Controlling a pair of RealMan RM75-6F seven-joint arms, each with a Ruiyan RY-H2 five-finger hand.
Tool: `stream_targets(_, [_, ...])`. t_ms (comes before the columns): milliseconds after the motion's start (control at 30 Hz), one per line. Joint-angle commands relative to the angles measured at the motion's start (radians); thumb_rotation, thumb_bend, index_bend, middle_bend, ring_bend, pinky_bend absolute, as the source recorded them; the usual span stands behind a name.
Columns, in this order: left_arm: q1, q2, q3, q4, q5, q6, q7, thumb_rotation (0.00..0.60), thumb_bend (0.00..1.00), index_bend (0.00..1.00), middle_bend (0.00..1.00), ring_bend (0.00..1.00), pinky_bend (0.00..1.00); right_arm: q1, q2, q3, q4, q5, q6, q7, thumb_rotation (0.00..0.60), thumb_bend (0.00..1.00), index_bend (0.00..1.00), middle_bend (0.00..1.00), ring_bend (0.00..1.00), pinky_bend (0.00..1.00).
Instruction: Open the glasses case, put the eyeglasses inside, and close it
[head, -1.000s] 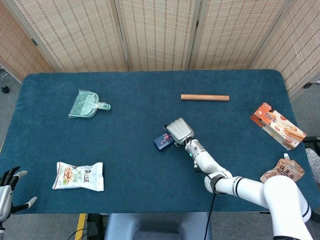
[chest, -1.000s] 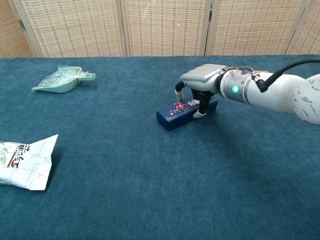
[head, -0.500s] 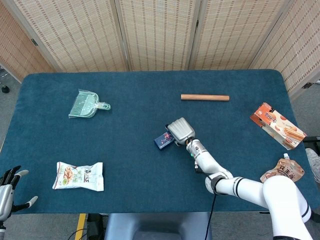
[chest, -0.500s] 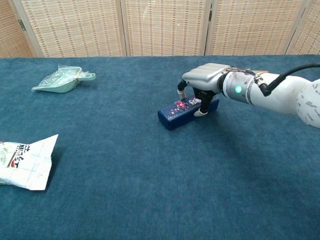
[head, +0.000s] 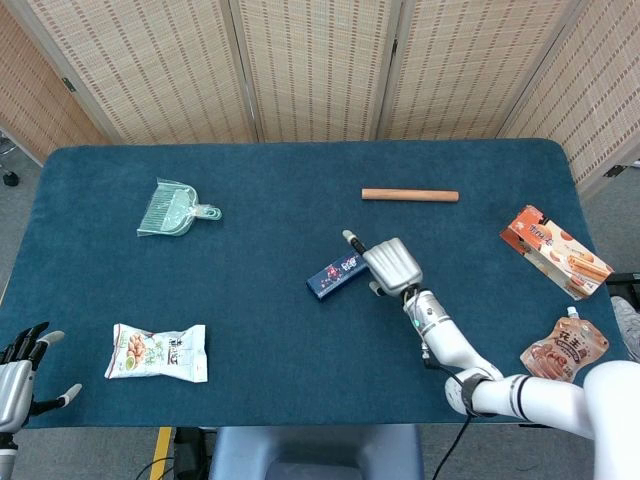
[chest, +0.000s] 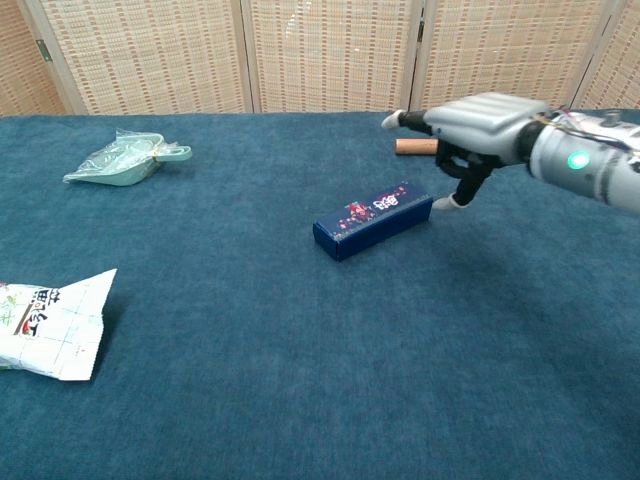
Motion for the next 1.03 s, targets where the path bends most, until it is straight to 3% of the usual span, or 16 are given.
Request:
stream_targets(33, [-0.011,-0.005,-0.006,-0.002,0.005,-0.005,-0.001,0.600,0.20,0.23,0.12,0.11,0.19,-0.112,0.103,-0.037,-0.114,-0.052,0.126,0.043,0.600,0.26,0.00,0.80,0.88,0.97])
stream_targets(133, [-0.022,-0.011,-0.015,-0.009,0.008,-0.008,0.005,0.600,0.20,0.23,0.12,0.11,0.19,-0.188,0.160,-0.071,-0.167,-0.093,0.211,0.069,0.600,0.26,0.00,0.74,0.81,0.93])
stream_targets(233, [-0.033,-0.020,-0.028,-0.017,0.005,-0.006,0.015,0.600,0.20,0.23,0.12,0.11,0.19,-0.270,0.209,-0.109,-0.211,-0.139,0.296,0.111,0.600,0.26,0.00,0.63,0.68,0.86])
stream_targets(467, [-0.054,-0.057,-0.058,-0.027,0.023,0.030,0.047,0.600,0.20,0.23,0.12,0.11,0.19,-0.427,0.321,-0.194,-0.275,-0.246,0.407,0.261,0.600,0.27,0.00,0.37,0.35,0.54])
stream_targets(700, [-0.064,-0.089,-0.066,-0.038,0.038,0.056,0.086,0.600,0.20,0.23,0.12,0.11,0.19,-0.553,0.372,-0.242,-0.278,-0.380,0.532,0.366,0.600,0.27,0.00,0.35,0.32,0.49])
stream_targets(1033, [-0.065,-0.110,-0.066,-0.047,0.040,0.073,0.100,0.600,0.20,0.23,0.12,0.11,0.19,-0.648,0.338,-0.225,-0.265,-0.440,0.604,0.409,0.600,0.27,0.03,0.35,0.32,0.49])
